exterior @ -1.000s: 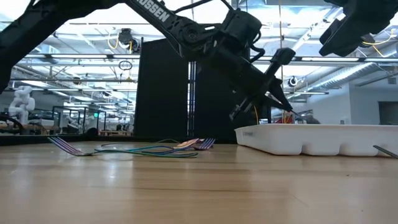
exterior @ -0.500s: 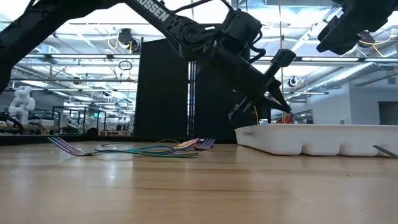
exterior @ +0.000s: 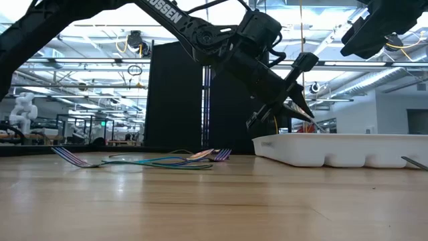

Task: Sort silverware
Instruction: Put the blue spoon into the utensil organizer

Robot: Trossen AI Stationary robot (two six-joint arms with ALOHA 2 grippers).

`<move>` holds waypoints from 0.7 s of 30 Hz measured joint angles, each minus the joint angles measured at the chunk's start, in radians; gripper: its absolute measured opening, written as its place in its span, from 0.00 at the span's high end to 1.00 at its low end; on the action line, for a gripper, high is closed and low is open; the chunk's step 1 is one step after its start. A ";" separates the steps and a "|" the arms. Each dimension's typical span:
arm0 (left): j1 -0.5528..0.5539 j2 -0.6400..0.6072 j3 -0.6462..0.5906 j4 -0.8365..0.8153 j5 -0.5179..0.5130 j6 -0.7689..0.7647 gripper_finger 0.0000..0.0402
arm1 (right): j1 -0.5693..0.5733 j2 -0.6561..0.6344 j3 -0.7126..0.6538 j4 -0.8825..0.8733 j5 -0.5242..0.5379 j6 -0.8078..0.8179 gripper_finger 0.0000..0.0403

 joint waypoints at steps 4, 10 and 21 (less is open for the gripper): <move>0.001 0.000 0.000 0.000 -0.001 0.000 0.81 | 0.000 0.000 0.000 0.000 0.000 0.000 0.76; 0.011 0.000 0.000 0.001 -0.008 -0.026 0.74 | 0.000 0.000 0.000 -0.001 -0.005 0.000 0.76; 0.057 -0.043 -0.002 0.019 0.108 0.194 0.74 | 0.000 0.000 0.000 -0.003 -0.006 0.000 0.76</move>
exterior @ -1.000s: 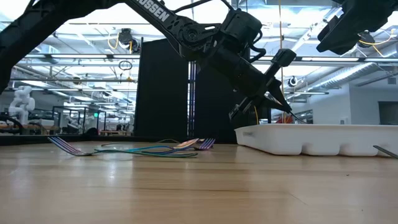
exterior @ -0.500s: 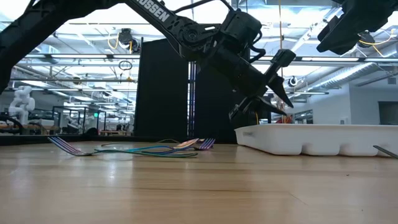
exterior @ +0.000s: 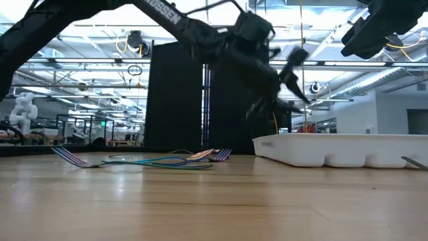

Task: Sort silverware
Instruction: Put the blue spoon into the utensil organizer

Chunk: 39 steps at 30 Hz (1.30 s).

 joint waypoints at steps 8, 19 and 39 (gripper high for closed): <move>-0.081 -0.187 0.001 -0.268 -0.054 0.316 0.74 | 0.000 0.001 0.000 0.000 0.001 -0.018 0.76; -0.307 -0.409 0.001 -0.970 -0.323 0.442 0.74 | -0.005 0.129 0.000 0.193 0.081 -0.092 0.76; -0.340 -0.704 -0.629 -0.816 -0.319 0.452 0.74 | -0.187 0.594 0.000 0.794 0.156 -0.291 0.76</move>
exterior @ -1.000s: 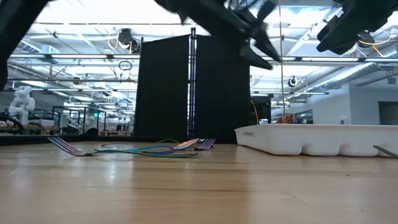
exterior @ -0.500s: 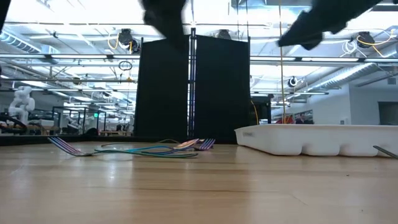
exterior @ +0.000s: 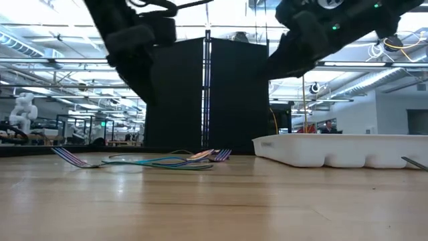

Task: Sort silverware
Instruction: Put the blue spoon into the utensil organizer

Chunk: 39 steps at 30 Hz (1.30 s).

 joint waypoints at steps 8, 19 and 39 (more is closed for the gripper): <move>0.159 -0.016 -0.240 0.446 0.131 0.100 0.74 | -0.069 -0.003 0.001 0.012 -0.038 0.043 0.76; 0.191 0.129 -0.250 0.601 0.182 0.121 0.74 | -0.100 0.016 0.001 0.000 -0.079 0.068 0.76; 0.190 0.210 -0.245 0.592 0.191 0.087 0.74 | -0.128 0.072 0.001 -0.061 -0.135 0.059 0.76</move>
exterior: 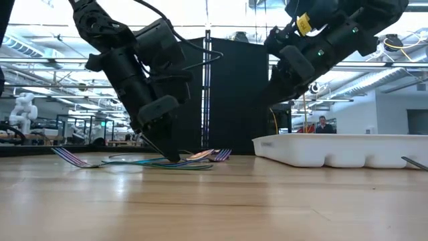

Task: Sort silverware
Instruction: Put the blue spoon into the utensil organizer

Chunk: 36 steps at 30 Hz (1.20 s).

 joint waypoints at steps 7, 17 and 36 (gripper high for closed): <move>-0.001 0.025 0.001 0.009 -0.005 -0.026 0.84 | -0.004 0.000 0.000 -0.045 0.000 0.008 0.76; 0.002 0.015 0.033 -0.012 -0.014 -0.025 0.97 | -0.004 -0.035 0.000 -0.094 0.000 0.007 0.76; 0.096 -0.141 0.106 0.147 -0.033 -0.538 0.96 | 0.030 -0.378 0.000 -0.543 0.005 0.103 0.76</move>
